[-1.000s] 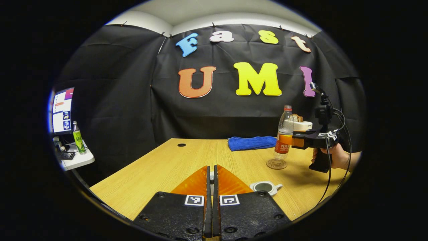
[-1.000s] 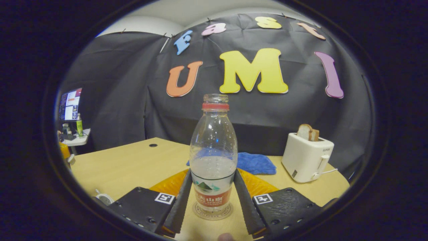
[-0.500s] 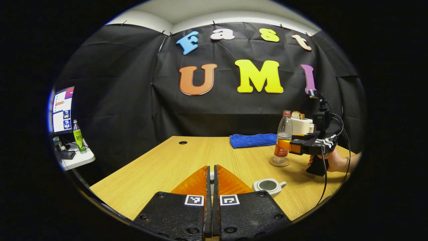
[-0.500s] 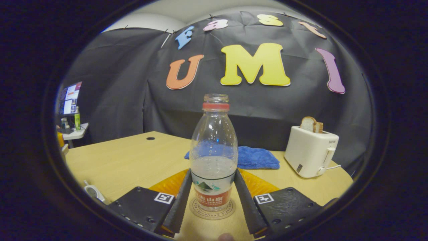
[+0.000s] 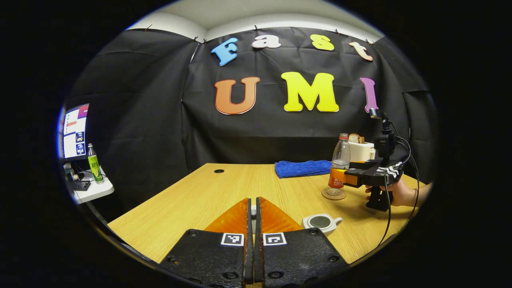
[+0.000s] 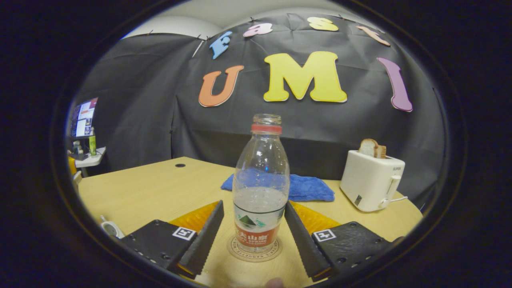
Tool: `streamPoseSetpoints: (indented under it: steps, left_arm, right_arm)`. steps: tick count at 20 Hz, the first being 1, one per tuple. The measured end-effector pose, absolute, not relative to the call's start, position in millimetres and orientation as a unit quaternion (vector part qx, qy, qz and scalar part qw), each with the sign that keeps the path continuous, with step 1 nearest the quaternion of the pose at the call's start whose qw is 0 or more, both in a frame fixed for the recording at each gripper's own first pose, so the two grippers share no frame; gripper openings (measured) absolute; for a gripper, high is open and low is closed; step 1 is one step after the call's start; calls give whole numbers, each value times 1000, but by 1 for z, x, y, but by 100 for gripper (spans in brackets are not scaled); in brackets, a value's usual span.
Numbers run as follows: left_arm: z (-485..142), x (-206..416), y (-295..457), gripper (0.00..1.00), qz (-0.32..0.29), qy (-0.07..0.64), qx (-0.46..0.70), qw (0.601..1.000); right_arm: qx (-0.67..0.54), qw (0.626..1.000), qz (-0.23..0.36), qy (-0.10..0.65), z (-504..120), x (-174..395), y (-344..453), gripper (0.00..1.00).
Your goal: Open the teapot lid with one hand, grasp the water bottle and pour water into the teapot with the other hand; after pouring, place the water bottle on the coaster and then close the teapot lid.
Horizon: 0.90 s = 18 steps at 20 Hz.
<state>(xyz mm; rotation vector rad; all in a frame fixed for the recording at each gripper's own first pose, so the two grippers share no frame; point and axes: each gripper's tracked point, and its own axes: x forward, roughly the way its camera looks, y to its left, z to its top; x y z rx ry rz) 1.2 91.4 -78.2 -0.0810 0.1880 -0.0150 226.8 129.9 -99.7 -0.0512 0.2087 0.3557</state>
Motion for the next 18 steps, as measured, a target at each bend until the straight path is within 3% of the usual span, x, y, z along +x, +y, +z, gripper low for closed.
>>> streamPoseSetpoints:
  steps: [1,4,5,8,9,18]
  left_arm:
    - [-77,1,91,3,-8,94,-40,995]
    - [-72,1,90,3,-9,89,-42,995]
    - [-70,0,88,3,-10,88,-43,995]
    - [-61,-1,81,3,-14,79,-40,996]
    - [-56,-2,76,3,-17,74,-39,996]
    - [-42,9,6,4,-84,58,-39,994]
  right_arm:
    - [-25,979,175,105,-99,226,129,95]
    - [-20,978,171,114,-102,221,124,94]
    - [-14,979,171,114,-100,219,121,99]
    - [-8,978,169,120,-97,207,112,98]
    - [-6,978,169,119,-93,201,108,94]
    - [0,991,121,63,-55,111,33,95]
